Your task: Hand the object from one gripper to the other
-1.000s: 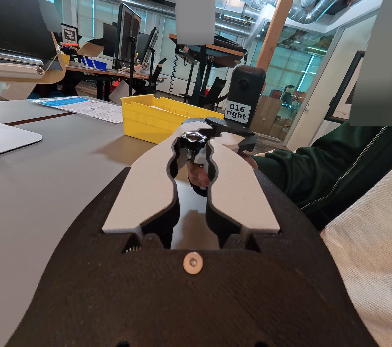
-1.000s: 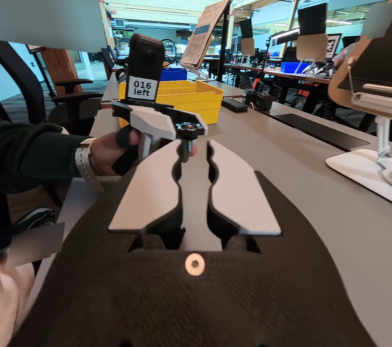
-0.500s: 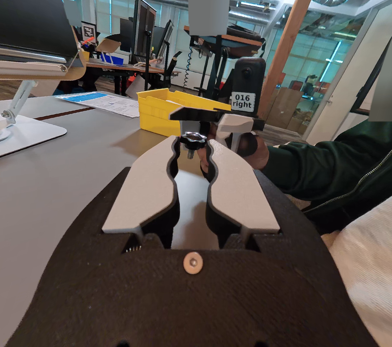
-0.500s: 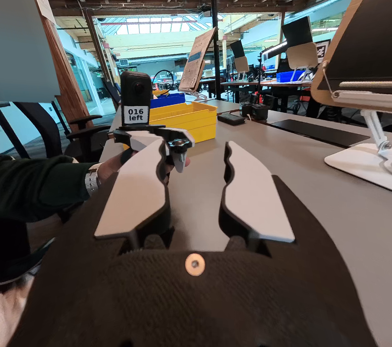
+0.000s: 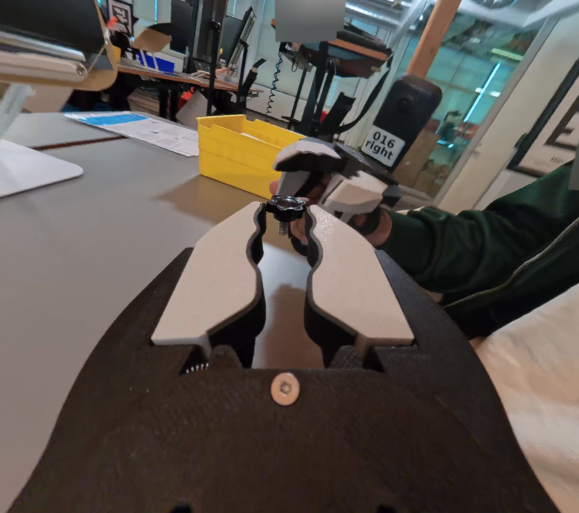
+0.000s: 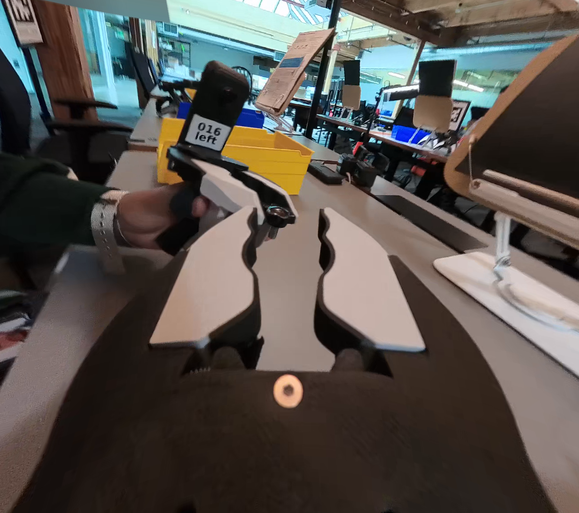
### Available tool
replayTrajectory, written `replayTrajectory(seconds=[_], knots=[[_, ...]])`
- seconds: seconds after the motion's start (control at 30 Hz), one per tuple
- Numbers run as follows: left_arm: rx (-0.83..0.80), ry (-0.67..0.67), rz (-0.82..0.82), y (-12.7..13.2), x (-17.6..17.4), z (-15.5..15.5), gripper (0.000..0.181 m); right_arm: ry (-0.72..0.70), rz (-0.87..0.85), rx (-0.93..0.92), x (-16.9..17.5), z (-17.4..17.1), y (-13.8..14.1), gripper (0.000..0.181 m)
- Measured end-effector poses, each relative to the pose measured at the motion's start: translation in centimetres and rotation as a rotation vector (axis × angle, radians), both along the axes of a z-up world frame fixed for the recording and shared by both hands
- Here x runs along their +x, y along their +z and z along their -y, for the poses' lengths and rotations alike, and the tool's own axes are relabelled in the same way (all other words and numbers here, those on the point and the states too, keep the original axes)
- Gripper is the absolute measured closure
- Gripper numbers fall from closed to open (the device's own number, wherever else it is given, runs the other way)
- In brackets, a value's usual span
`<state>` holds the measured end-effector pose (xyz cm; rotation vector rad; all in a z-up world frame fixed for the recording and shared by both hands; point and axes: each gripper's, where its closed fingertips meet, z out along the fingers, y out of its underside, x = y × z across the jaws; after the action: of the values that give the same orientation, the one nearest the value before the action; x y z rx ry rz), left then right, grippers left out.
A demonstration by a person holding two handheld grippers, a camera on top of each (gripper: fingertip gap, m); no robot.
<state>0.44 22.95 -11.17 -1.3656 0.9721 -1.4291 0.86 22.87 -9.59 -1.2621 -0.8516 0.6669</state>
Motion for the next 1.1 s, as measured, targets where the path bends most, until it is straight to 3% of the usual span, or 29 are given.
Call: replayTrajectory(seconds=[0.2,0.3,0.47,0.63,0.73,1.1], knots=[[-0.459,-0.247,0.114,-0.1,-0.4,0.4,0.157,0.003,0.163,0.097,-0.8,0.6,-1.3,0.137],[-0.586,-0.304,0.109,-0.9,-0.3,0.4,0.156,-0.026,0.308,0.168,-1.0,0.6,-2.6,0.135],[-0.584,-0.376,-0.017,-2.1,0.1,1.7,0.155,0.036,0.372,0.186,-2.3,1.6,-3.5,0.135],[-0.576,-0.443,-0.064,-2.3,0.0,2.7,0.155,0.054,0.419,0.18,-2.5,1.9,-4.2,0.156],[-0.586,-0.459,-0.047,-2.2,0.0,2.8,0.155,0.061,0.414,0.168,-2.5,2.0,-4.1,0.156],[-0.471,-0.311,0.06,-1.1,-0.2,0.8,0.139,-0.012,0.333,0.113,-1.5,0.8,-3.2,0.156]])
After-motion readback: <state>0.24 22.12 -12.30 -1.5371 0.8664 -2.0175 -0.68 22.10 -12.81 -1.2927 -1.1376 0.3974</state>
